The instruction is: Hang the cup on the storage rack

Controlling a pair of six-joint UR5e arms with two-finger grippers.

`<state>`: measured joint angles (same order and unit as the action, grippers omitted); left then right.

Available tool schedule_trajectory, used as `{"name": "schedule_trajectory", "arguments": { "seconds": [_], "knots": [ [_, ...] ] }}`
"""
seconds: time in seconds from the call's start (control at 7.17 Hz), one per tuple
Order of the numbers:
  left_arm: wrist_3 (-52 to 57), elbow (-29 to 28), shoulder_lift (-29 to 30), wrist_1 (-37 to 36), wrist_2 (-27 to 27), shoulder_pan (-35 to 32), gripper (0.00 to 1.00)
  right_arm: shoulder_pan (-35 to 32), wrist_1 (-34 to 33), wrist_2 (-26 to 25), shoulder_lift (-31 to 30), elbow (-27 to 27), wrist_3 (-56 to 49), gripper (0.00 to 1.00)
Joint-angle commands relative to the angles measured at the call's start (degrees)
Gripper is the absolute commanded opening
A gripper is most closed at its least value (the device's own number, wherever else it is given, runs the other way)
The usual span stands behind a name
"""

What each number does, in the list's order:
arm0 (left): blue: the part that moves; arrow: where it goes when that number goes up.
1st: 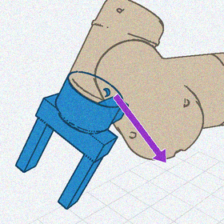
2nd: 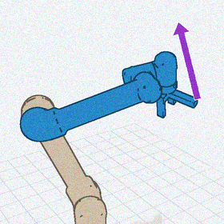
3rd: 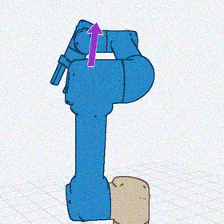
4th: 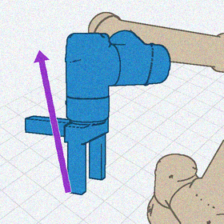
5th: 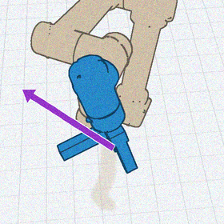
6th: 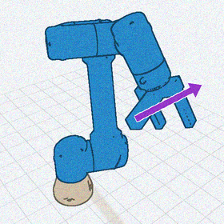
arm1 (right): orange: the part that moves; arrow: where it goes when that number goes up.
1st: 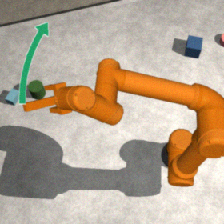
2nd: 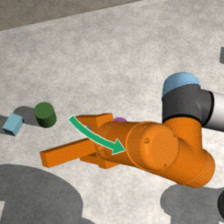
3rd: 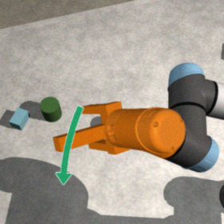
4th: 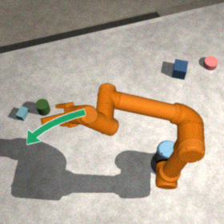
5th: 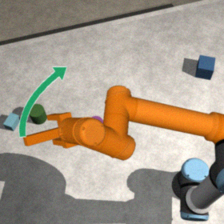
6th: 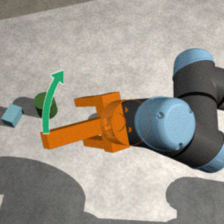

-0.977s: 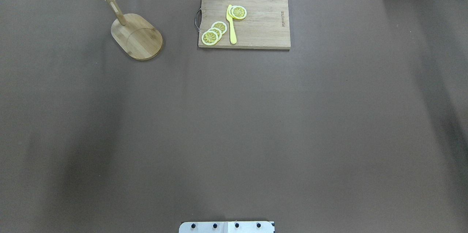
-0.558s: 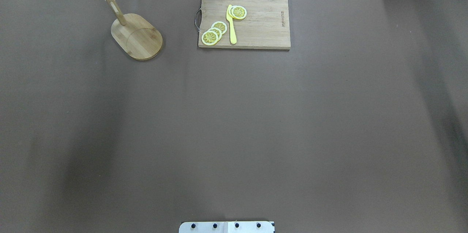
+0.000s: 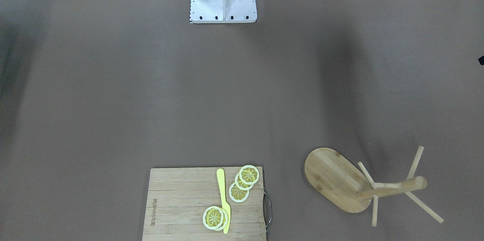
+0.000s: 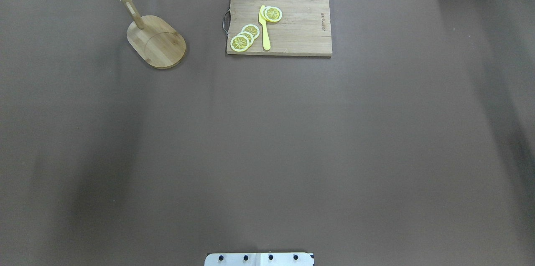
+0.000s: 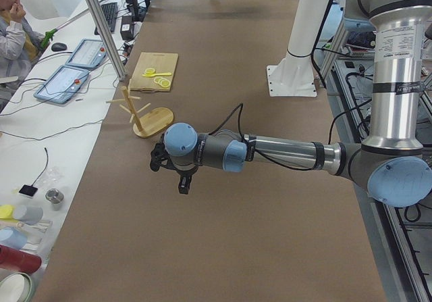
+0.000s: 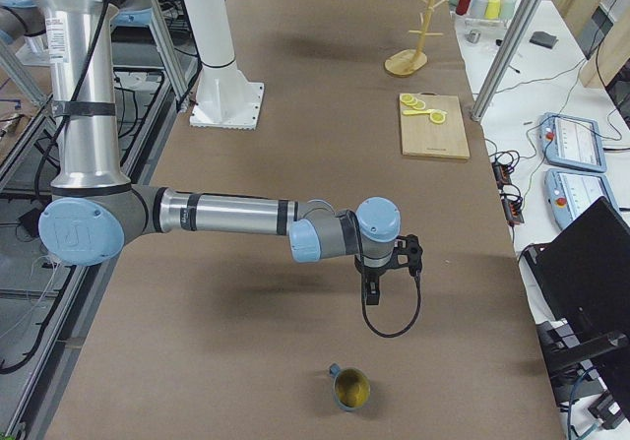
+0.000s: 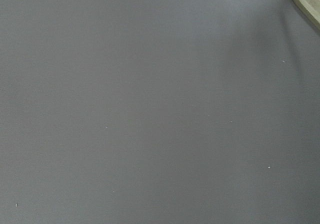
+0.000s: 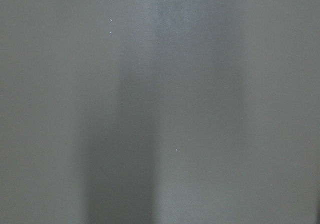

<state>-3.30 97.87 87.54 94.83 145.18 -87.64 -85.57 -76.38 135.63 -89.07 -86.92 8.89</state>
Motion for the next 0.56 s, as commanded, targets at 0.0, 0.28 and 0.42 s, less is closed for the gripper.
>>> {"name": "schedule_trajectory", "arguments": {
  "seconds": [0.0, 0.28, 0.42],
  "knots": [
    [-2.3, 0.8, 0.2, 0.0, -4.6, -0.1, 0.98, -1.4, 0.0, 0.2, -0.1, 0.0, 0.0, 1.0],
    [-2.4, 2.9, -0.3, 0.0, -10.7, -0.1, 0.98, -1.9, 0.1, 0.0, -0.4, -0.1, 0.0, 1.0],
    [-2.3, 2.9, -0.4, -0.1, -10.9, -0.1, 0.98, -1.9, 0.1, 0.0, -0.5, 0.0, -0.1, 1.0]
  ]
}}
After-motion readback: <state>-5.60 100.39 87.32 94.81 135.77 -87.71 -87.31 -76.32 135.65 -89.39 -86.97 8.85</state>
